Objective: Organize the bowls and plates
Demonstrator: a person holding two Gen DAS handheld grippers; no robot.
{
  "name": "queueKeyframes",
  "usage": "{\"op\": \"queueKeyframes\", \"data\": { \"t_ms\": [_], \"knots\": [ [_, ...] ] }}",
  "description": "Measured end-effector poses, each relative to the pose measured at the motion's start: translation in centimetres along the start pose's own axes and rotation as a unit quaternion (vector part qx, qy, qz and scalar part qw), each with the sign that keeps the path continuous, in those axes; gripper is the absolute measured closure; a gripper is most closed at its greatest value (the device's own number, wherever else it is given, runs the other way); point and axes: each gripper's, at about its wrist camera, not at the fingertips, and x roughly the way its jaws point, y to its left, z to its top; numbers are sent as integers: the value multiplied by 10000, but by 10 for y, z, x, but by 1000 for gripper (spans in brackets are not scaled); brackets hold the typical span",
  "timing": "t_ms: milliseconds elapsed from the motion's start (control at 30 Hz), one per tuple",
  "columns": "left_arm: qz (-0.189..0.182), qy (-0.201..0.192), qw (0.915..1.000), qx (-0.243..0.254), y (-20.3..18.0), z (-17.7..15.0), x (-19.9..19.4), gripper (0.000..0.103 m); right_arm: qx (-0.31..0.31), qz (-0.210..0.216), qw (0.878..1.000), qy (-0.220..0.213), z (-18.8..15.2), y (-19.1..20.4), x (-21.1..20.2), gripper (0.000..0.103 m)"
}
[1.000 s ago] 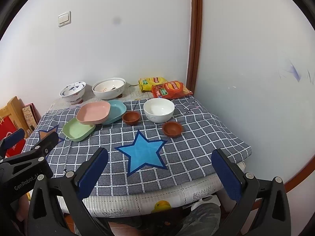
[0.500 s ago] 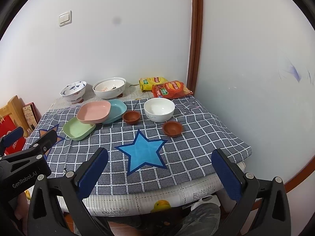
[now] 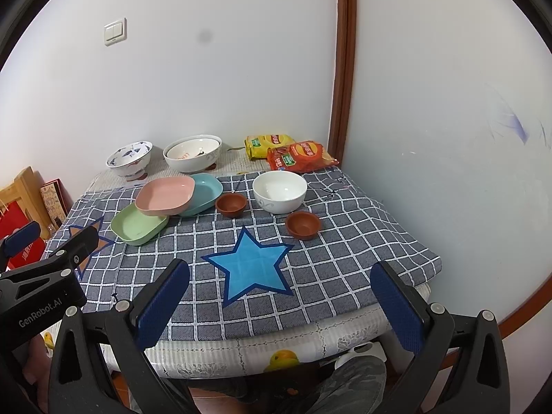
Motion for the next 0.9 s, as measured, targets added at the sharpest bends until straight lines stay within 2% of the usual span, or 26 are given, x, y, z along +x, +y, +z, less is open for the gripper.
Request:
{"op": "queueKeyframes", "data": {
  "t_ms": [900],
  "knots": [
    [40,29,10000,10,1,0,0,0,50,32,10000,31,-2,-1,0,0]
  ]
}}
